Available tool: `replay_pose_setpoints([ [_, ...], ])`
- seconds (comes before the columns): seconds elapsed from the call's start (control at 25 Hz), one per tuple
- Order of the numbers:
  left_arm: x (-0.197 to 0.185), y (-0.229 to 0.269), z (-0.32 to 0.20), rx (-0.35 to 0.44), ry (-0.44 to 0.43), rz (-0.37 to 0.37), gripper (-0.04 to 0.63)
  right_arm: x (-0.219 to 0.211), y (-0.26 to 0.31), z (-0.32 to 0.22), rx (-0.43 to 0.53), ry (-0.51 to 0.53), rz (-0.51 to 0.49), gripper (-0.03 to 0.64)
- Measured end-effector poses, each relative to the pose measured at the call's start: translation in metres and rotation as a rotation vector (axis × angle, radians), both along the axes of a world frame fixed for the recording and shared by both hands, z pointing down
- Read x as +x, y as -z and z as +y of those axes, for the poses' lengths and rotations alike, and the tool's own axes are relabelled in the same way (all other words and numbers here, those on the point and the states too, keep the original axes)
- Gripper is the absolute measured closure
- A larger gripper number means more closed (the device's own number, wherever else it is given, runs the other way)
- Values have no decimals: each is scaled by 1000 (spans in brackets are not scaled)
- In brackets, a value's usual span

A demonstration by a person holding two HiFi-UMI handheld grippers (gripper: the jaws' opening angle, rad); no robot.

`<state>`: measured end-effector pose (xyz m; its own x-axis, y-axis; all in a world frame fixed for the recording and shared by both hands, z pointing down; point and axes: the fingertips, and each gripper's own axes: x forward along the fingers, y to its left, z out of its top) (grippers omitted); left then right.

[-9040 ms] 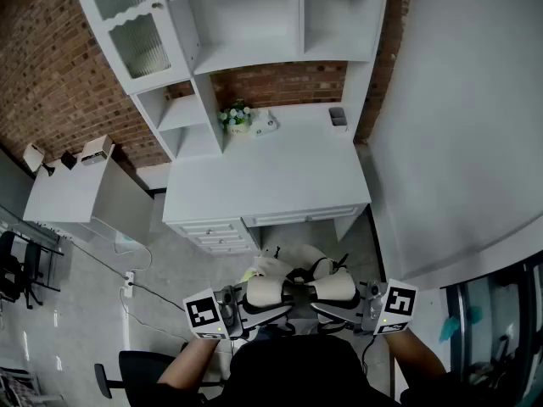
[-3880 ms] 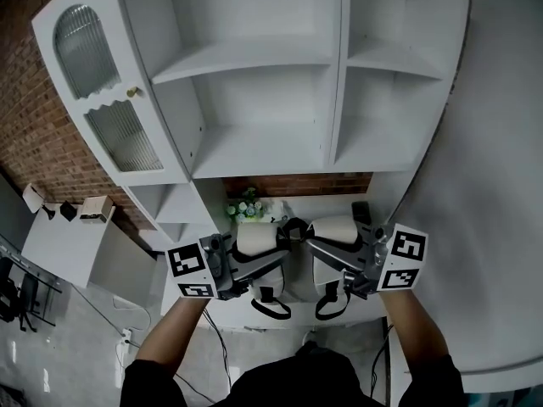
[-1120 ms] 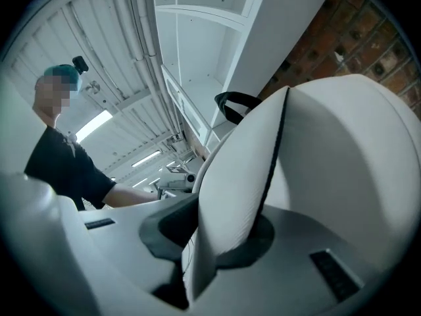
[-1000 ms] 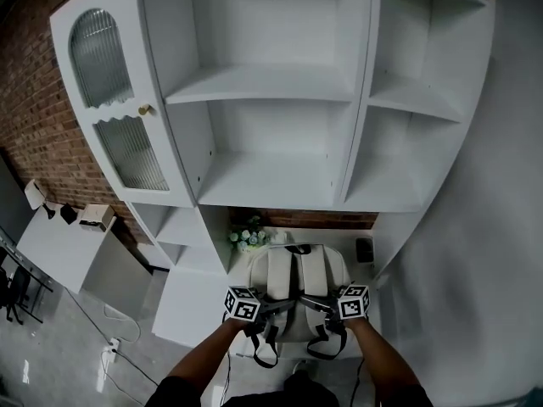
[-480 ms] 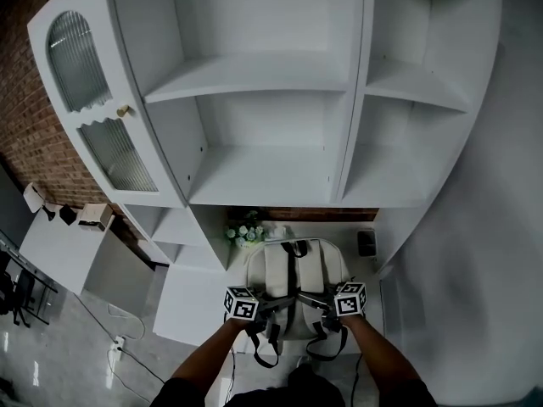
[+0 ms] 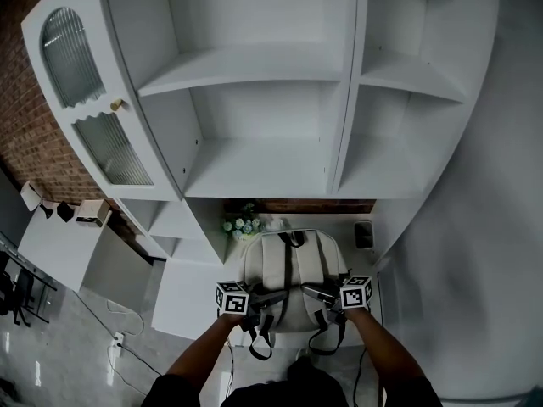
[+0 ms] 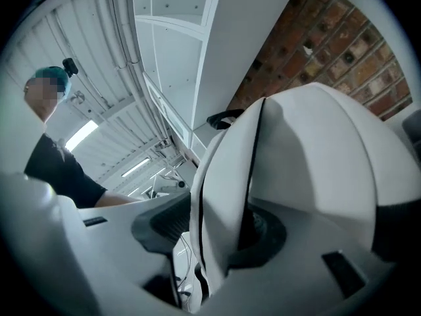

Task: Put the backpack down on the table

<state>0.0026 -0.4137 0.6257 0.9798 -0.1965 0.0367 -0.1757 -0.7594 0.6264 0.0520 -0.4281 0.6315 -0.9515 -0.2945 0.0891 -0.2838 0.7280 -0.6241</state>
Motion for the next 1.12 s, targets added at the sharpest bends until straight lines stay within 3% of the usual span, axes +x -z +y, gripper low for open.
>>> replay_pose_setpoints([
  [0.48,-45,-12,11,27,131,-79,342,38,-12,11,69,-172,146,417],
  [0.8,-67,-5,19,27,179,-123,337,61,-22,28,67,-226,238,417],
  [1.12,-73,-4,63,67,185,-177,339,33,2,75,124,-246,215,417],
])
